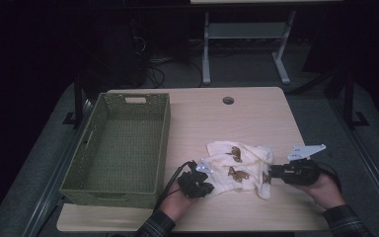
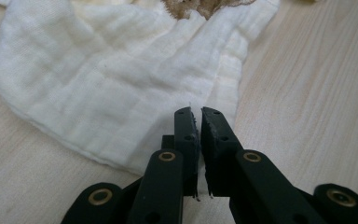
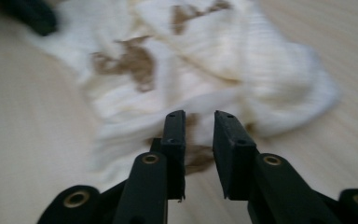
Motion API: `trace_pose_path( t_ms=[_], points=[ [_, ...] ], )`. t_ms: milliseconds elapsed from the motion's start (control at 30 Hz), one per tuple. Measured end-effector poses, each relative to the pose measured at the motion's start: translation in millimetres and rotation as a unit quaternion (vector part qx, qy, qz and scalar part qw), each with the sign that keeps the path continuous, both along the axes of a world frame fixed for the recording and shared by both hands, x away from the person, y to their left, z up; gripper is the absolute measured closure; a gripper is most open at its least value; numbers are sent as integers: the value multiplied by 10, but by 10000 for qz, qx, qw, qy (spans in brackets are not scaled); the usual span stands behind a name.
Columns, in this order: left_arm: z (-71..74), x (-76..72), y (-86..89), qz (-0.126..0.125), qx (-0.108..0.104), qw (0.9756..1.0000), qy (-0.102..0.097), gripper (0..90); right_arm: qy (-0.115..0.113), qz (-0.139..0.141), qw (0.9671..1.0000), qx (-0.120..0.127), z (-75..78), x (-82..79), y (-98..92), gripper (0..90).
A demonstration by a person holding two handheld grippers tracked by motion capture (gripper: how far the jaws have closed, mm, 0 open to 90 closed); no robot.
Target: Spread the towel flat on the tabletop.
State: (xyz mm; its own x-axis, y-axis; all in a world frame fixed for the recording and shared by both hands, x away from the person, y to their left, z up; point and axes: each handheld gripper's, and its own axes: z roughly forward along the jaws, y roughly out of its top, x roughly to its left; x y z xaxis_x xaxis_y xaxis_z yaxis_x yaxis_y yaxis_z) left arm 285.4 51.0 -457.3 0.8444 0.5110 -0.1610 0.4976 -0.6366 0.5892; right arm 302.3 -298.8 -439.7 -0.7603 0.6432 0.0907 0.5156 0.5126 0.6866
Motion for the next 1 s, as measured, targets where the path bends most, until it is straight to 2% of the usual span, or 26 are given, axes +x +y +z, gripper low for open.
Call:
trace_pose_path(
  t_ms=[167, 333, 400, 467, 500, 533, 800, 900, 967, 1000],
  points=[
    [0, -5, -6, 17, -11, 10000, -4, 841, 46, -308, 9995, -71, -96, 199, -49, 687],
    [2, -9, -9, 13, 7, 10000, -18, 842, 88, -492, 9986, -171, -141, 283, -77, 707],
    [2, -9, -10, 2, 8, 10000, -14, 843, 158, -508, 9984, -180, -174, 307, -76, 771],
    [0, -13, -14, 31, -15, 10000, -16, 844, 138, -460, 9985, -248, -200, 313, -66, 890],
    [1, -12, -14, 22, -3, 10000, -27, 844, 91, -463, 9986, -232, -199, 302, -56, 896],
    [2, -12, -12, 7, 15, 10000, -32, 844, 76, -456, 9986, -269, -187, 299, -57, 896],
    [2, -12, -11, -16, 39, 10000, -67, 847, -269, -546, 9981, -9, -23, 264, -115, 900],
    [1, -10, -10, -10, 32, 10000, -58, 849, -378, -614, 9973, 116, 27, 262, -138, 900],
    [1, -11, -11, -9, 37, 10000, -65, 849, -564, -674, 9957, 296, 145, 294, -161, 900],
    [1, -11, -11, -7, 34, 10000, -65, 849, -564, -674, 9957, 296, 145, 294, -161, 900]
  ],
)
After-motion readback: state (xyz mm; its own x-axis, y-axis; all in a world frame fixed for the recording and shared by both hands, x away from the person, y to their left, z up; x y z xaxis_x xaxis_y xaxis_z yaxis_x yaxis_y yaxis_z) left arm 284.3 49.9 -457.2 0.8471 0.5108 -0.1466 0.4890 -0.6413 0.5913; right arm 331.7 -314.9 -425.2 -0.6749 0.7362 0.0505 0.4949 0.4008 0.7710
